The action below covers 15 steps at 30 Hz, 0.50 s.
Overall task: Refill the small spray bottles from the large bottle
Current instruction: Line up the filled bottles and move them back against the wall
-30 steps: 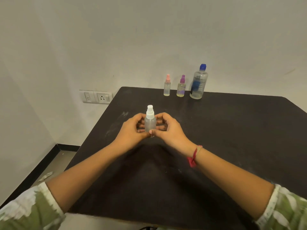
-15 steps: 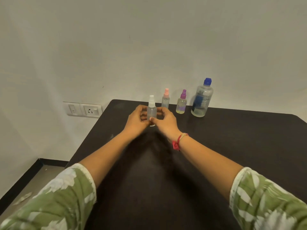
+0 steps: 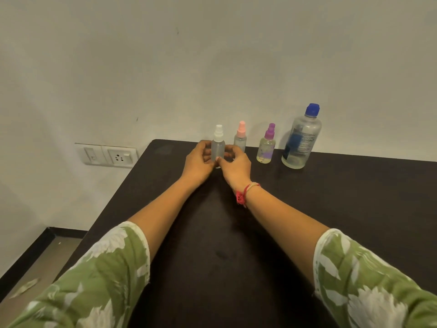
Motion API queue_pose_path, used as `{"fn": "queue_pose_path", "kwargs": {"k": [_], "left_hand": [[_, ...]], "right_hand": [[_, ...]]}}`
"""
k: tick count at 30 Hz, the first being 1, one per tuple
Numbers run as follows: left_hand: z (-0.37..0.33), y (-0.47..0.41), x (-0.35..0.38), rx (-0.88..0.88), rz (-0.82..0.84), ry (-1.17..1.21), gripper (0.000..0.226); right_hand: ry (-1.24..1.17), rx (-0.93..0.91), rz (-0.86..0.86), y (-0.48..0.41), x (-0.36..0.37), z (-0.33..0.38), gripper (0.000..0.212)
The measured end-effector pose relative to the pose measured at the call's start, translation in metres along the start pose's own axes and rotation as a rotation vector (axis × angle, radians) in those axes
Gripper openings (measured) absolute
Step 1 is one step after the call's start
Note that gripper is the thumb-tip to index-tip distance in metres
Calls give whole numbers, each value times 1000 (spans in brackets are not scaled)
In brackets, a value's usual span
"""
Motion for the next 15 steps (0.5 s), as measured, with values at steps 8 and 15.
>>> {"fn": "queue_pose_path", "kwargs": {"k": [8,15], "left_hand": [[0,-16,6,52,15,-61,42],[7,-24,7,15,24,-55,47]], "right_hand": [[38,-12,-36,-15,0,0,26],[55,-7,-84,-15,1,-9,24]]}}
Point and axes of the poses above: each hand's wrist, its own y-axis away from the middle knuckle, its own x-axis out of the palm, z = x × y, the point moved 6 cm from there along -y, towards the middle knuckle
